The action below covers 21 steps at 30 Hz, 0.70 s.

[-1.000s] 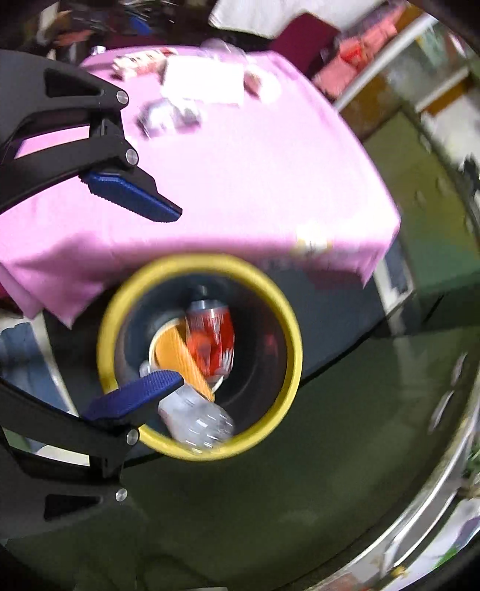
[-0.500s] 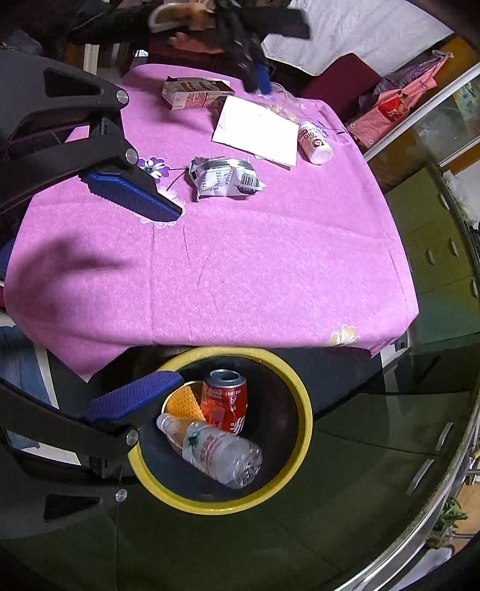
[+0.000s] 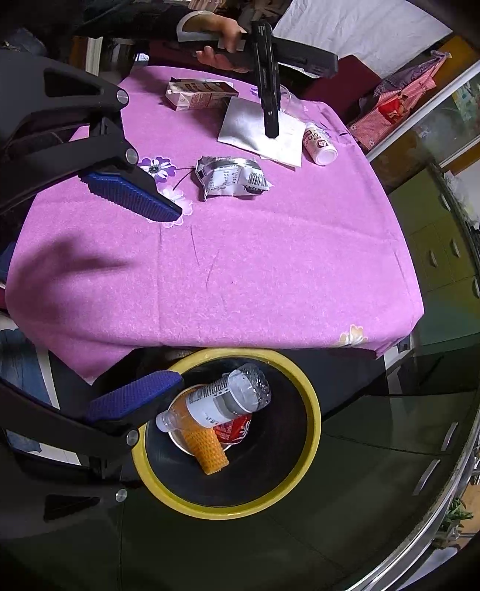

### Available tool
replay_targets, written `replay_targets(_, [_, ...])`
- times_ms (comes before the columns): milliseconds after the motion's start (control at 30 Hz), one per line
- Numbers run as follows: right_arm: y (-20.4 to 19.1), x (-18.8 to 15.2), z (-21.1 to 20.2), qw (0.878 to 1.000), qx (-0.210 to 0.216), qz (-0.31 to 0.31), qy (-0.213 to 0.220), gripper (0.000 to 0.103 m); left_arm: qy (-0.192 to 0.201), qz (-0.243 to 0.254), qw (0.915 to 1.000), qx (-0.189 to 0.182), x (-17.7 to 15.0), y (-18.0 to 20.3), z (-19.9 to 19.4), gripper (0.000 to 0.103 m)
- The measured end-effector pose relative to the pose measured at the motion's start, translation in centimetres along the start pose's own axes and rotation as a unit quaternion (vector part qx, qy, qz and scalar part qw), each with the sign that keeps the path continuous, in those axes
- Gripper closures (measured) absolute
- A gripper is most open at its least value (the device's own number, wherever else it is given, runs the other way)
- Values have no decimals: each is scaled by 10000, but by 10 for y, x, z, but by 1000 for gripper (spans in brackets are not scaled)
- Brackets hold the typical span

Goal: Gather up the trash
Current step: 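Grasp the white tissue with the left gripper, then carry the tissue over the bin and open the left gripper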

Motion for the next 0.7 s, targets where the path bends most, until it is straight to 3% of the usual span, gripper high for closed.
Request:
replay_targets(67, [-2, -1, -1, 10000, 30, -28, 9, 21, 53, 5, 9999, -87, 0, 2, -1, 95])
replay_targets(167, [-5, -3, -2, 10000, 56, -60, 16, 21, 157, 132, 9997, -137, -1, 11, -8, 101])
replay_targets(400, [-3, -8, -8, 9999, 55, -63, 75, 21, 353, 641, 9971, -185, -1, 54, -29, 102])
replay_targets(567, [16, -14, -19, 9996, -116, 103, 250, 21, 305, 1321, 9900, -401, 5, 121, -38, 102])
replay_targets(700, [42, -25, -28, 9984, -196, 393, 350, 21, 113, 1879, 9802, -615, 13, 180, -18, 102])
Point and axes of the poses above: each gripper's, at about its wrist camera, not at the fingertips, and z roughly the way its jaws point, y to its right, x to its top, the point moved 5 cm from there along z, roughly the way its jaws point, and after that the axes turned 14 degrees about -x, right-handed, at the moved point
